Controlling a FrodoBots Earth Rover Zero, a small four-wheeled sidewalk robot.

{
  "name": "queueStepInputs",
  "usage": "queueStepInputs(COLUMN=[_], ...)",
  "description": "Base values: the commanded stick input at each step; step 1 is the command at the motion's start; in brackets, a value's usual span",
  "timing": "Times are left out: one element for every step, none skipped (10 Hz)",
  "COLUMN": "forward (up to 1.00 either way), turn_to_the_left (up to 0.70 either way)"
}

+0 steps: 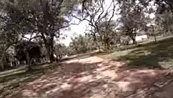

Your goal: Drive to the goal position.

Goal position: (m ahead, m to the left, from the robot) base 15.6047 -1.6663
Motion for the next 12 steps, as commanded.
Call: queueStepInputs(forward=[0.7, 0.7, 0.7, 0.7, 0.7, 0.7, 0.7, 0.7, 0.7, 0.7, 0.7, 0.7], turn_to_the_left=[0.0, 0.0, 0.0, 0.0, 0.0, 0.0, 0.0, 0.0, 0.0, 0.0, 0.0, 0.0])
